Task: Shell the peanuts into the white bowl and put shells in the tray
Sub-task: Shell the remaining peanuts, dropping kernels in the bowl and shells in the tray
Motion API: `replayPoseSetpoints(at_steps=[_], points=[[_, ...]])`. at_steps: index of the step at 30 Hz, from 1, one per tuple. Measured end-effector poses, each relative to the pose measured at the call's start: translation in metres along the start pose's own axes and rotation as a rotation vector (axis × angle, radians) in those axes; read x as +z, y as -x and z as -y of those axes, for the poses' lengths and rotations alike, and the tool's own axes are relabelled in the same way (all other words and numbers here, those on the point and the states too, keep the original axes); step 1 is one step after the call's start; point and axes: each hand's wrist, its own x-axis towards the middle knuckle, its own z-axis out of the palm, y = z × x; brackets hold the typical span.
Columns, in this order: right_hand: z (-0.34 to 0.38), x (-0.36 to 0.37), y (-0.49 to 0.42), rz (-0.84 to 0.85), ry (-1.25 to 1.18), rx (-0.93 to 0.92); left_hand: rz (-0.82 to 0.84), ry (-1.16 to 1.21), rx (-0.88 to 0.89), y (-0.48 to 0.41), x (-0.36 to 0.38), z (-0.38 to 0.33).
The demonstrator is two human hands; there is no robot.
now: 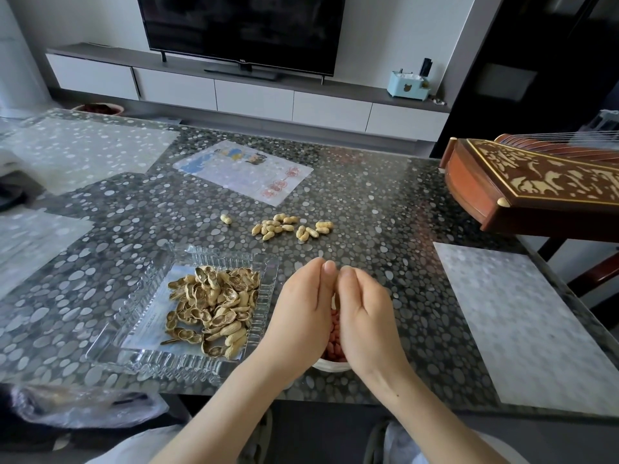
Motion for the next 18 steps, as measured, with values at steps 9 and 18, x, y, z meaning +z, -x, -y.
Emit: replayPoseSetpoints(at_steps=[9,18], points=[[-0.001,-0.004,-0.002,0.049,0.113,-0.176,0.075,0.27,-0.184,-0.005,-0.006,0.002],[-0.001,0.003,-0.003,-0.067,0.121,-0.187,-0.085,0.222,-0.099,0.0,0.006,-0.009]])
